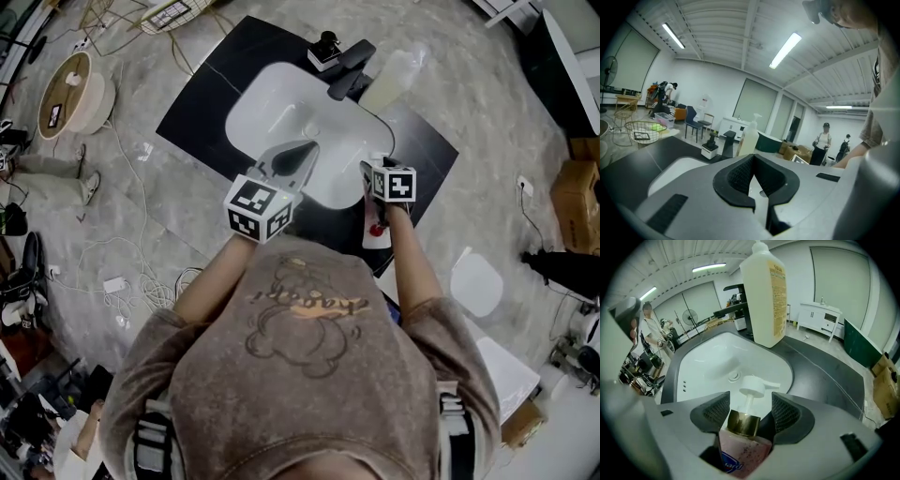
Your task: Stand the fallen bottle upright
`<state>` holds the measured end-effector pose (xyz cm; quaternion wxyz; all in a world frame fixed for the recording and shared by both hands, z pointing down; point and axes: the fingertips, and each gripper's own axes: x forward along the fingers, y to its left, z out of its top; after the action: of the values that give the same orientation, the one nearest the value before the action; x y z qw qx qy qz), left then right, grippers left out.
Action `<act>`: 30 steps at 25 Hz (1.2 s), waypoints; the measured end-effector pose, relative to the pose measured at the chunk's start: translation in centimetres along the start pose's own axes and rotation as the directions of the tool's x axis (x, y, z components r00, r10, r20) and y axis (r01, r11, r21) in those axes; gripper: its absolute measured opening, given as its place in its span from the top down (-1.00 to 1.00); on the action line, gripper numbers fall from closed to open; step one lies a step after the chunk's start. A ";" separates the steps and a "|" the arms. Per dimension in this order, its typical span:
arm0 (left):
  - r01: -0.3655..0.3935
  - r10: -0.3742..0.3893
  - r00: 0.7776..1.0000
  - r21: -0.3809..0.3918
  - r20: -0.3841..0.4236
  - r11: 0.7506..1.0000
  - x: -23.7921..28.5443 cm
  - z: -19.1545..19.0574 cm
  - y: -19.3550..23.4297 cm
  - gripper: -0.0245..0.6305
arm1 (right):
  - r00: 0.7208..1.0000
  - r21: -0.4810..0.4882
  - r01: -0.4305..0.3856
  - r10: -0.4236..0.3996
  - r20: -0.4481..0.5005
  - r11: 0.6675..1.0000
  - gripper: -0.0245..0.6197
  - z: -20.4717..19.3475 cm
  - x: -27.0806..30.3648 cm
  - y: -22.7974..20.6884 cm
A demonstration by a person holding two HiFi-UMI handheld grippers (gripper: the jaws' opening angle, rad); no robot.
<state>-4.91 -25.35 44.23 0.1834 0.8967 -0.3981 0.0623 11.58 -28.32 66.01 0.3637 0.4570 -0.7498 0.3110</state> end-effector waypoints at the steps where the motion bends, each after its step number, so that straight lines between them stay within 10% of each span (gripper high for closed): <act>1: -0.004 0.004 1.000 -0.002 -0.002 1.000 0.0 -0.1 0.2 0.87 | 1.000 -0.005 0.001 -0.001 -0.009 1.000 0.14 -0.1 0.2 -0.1; 30: -0.012 0.012 1.000 -0.018 0.014 1.000 -0.8 -0.1 0.3 0.87 | 0.998 -0.005 -0.027 0.028 0.055 1.000 0.26 1.7 -1.3 -0.4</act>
<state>-5.65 -24.91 44.23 0.1880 0.8930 -0.4053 0.0534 11.93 -29.22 64.11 0.3396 0.4542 -0.7663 0.3019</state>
